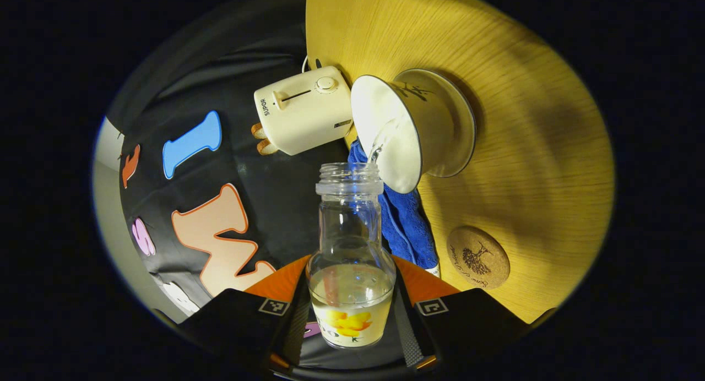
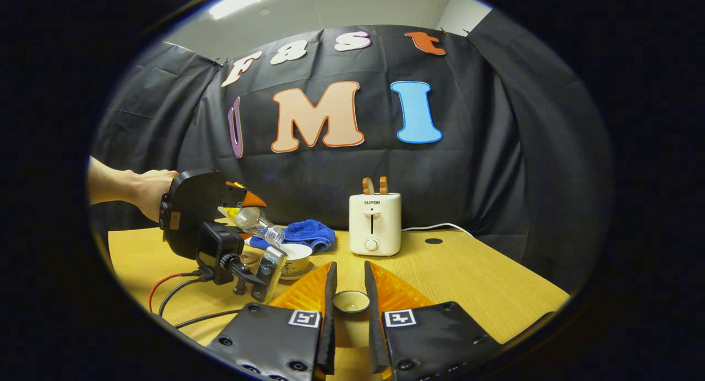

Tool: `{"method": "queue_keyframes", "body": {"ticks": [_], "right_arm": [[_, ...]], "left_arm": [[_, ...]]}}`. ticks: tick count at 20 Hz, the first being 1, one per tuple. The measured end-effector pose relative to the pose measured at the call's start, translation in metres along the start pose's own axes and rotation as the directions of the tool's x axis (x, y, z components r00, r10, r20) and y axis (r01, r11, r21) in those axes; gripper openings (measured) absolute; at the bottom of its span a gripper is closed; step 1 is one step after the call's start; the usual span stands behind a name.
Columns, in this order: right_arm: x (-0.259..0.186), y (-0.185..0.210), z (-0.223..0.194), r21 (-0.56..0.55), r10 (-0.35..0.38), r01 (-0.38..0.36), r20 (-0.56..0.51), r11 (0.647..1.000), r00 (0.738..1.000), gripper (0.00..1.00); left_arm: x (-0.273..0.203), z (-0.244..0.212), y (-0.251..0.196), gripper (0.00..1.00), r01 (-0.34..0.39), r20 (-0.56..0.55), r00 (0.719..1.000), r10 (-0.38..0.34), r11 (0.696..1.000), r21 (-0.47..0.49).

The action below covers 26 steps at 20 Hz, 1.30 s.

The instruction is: Open the teacup lid with one hand, grasp the water bottle and pour water into the teacup with the other hand; after pouring, place the water bottle on the coaster and then close the teacup lid.

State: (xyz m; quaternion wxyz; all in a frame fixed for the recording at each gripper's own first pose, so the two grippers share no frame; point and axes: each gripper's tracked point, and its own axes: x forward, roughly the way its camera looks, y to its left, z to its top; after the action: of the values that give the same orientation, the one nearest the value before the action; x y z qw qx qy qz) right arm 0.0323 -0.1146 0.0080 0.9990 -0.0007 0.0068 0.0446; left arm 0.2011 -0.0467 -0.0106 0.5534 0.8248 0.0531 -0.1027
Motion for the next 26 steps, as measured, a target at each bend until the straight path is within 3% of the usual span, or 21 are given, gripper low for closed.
{"method": "queue_keyframes", "body": {"ticks": [26], "right_arm": [[-0.0009,0.0014,0.0,0.0,0.008,-0.008,0.0,1.0,1.0,0.28]], "left_arm": [[0.0013,0.0059,0.0075,0.68,0.001,0.014,1.0,-0.002,0.998,0.06]]}}
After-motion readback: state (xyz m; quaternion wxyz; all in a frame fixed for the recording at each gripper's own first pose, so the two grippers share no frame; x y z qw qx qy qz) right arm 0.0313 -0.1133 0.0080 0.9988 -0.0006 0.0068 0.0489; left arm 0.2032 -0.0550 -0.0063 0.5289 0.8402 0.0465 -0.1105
